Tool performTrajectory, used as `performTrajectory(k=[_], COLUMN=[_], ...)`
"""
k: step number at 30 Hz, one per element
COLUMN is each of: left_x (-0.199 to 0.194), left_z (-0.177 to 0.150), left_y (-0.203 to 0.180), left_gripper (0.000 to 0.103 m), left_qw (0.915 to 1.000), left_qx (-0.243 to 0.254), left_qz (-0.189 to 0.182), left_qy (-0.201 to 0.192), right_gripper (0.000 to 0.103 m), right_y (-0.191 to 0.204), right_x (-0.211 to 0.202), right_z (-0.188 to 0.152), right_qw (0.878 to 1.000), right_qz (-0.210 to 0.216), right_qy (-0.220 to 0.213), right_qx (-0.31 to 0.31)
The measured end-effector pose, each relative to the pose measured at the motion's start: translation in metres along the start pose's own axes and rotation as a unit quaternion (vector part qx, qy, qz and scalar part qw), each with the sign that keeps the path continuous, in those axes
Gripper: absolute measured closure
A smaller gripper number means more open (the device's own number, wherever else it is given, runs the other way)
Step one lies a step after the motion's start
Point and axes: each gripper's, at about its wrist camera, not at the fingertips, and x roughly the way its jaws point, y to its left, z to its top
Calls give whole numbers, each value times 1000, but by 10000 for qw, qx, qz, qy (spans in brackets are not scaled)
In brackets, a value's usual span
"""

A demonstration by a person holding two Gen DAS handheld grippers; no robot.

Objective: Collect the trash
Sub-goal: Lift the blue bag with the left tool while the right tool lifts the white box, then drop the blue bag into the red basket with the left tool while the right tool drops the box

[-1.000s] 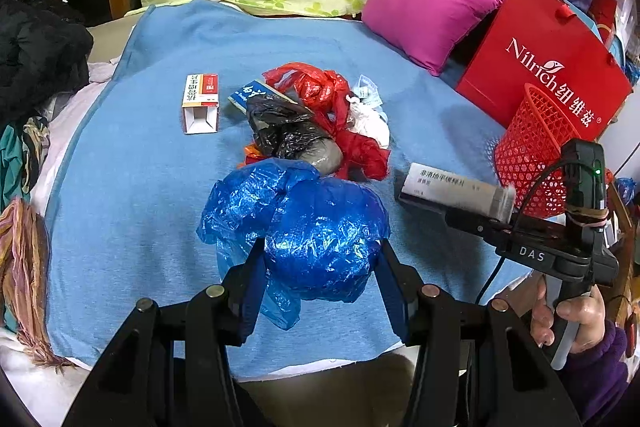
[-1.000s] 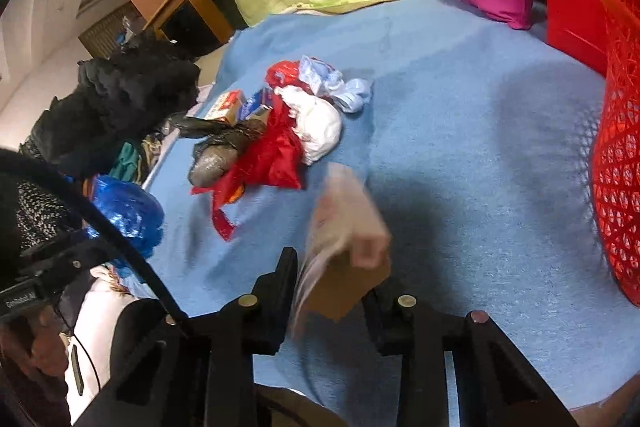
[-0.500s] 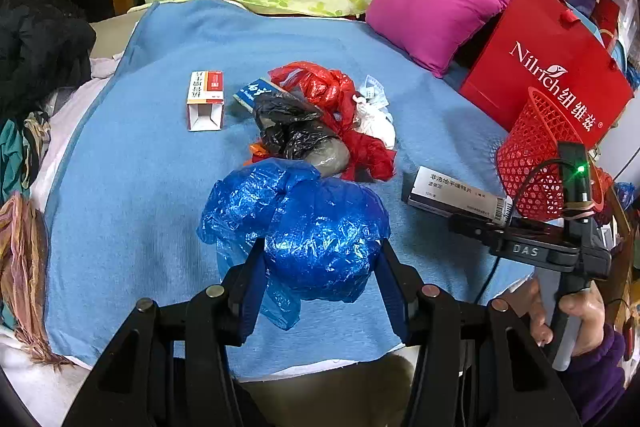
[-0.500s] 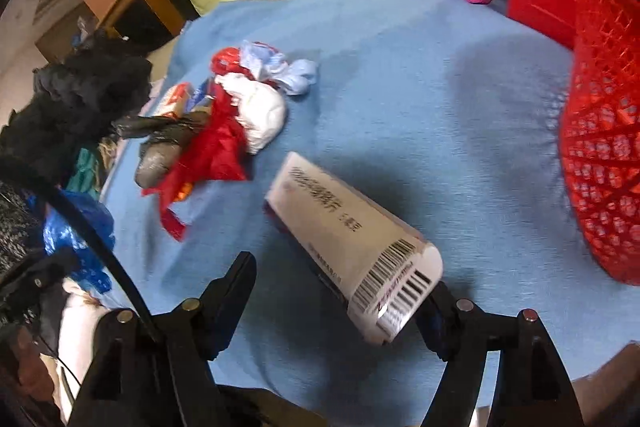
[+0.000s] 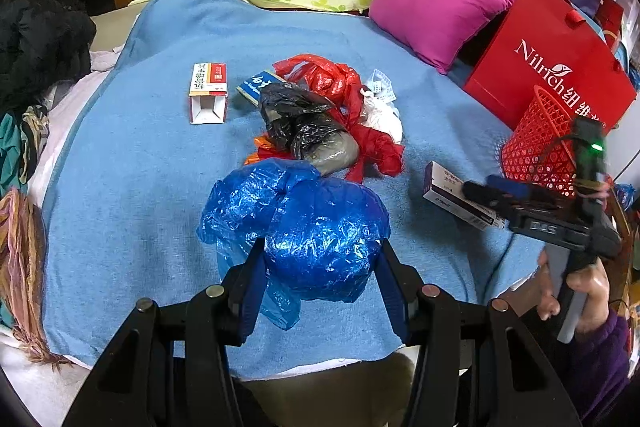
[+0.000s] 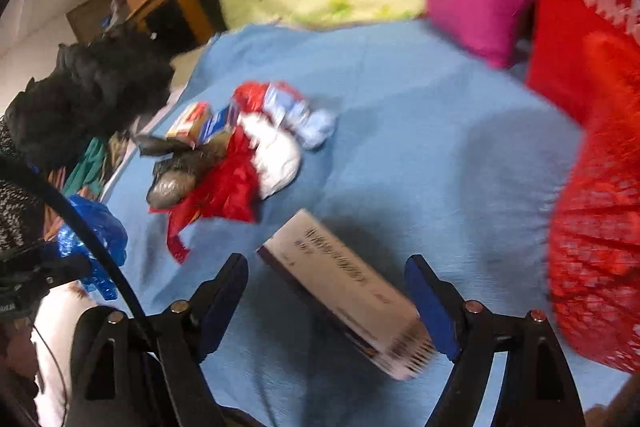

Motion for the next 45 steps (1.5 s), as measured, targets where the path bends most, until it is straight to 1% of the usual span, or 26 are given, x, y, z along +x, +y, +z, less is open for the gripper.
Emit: performTrajectory(k=[3,5,6,7,8,9,11,14,17,19,21,22,24,25,27,29,30,32,33,36,38,40,41,42,43,45], left_x=[-2,-2,-3,-4,-4,-4,-5,-9,-14,-18,-23,-26,-32,-35,-41,-42,-41,-38,-34,-23,-14,-2,4,8,12,17], left_z=[-1,-1,-2,-2,-1,-1,0,1,6,12,21,27,41,45,62,77,88,100,108,120,122,125,126,126,127,131], left_y=[1,1,0,-2,-3,-5,-9,-22,-37,-49,-65,-73,-96,-105,-136,-163,-184,-209,-229,-272,-296,-313,-316,-317,-317,-309], left_gripper=[49,49,49,49,49,49,49,49,49,49,49,49,49,49,49,48,48,48,48,46,45,38,37,37,36,36], left_qw=[10000,10000,10000,10000,10000,10000,10000,9997,9990,9980,9961,9947,9903,9883,9796,9711,9641,9555,9482,9337,9273,9246,9251,9255,9264,9306], left_qx=[-14,-12,4,13,11,24,70,225,429,600,831,966,1287,1405,1799,2079,2275,2480,2623,2896,3053,3138,3128,3118,3096,2985], left_qz=[38,43,48,49,41,31,42,15,21,13,-13,-69,-227,-279,-527,-800,-1022,-1307,-1547,-1936,-2004,-2000,-1998,-2000,-1992,-1964], left_qy=[12,16,12,11,10,6,-3,-44,-109,-175,-282,-336,-471,-531,-729,-859,-912,-920,-907,-833,-822,-811,-796,-793,-789,-794], right_gripper=[20,20,25,30,44,51,51,51,51,51,51,51,51,51,51,50,49,49,49,49,48,38,28,24,23,23], right_y=[12,13,12,11,11,9,3,4,3,4,2,-1,-16,-21,-45,-73,-85,-104,-117,-140,-149,-158,-164,-172,-174,-175], right_x=[24,36,37,37,34,31,22,12,-13,-38,-72,-92,-138,-149,-182,-206,-215,-224,-227,-229,-230,-226,-227,-230,-230,-228], right_z=[1,0,-3,-5,-8,-10,-13,-18,-20,-19,-18,-19,-27,-30,-43,-60,-68,-78,-86,-98,-100,-103,-107,-107,-109,-99], right_qw=[9971,9951,9950,9948,9941,9944,9968,9970,9987,9980,9931,9876,9680,9603,9348,9063,8950,8810,8726,8612,8534,8447,8404,8369,8338,8365], right_qz=[-478,-461,-456,-529,-625,-602,-455,-470,-340,-244,0,124,345,349,410,453,385,321,294,229,195,178,165,140,91,31], right_qy=[321,561,594,545,496,480,409,263,-80,-512,-1174,-1563,-2444,-2703,-3361,-3880,-4045,-4197,-4252,-4250,-4284,-4286,-4289,-4295,-4308,-4271], right_qx=[-494,-664,-663,-684,-738,-725,-524,-557,-382,-267,-71,58,450,595,1071,1615,1843,2159,2385,2779,2963,3201,3308,3389,3451,3432])
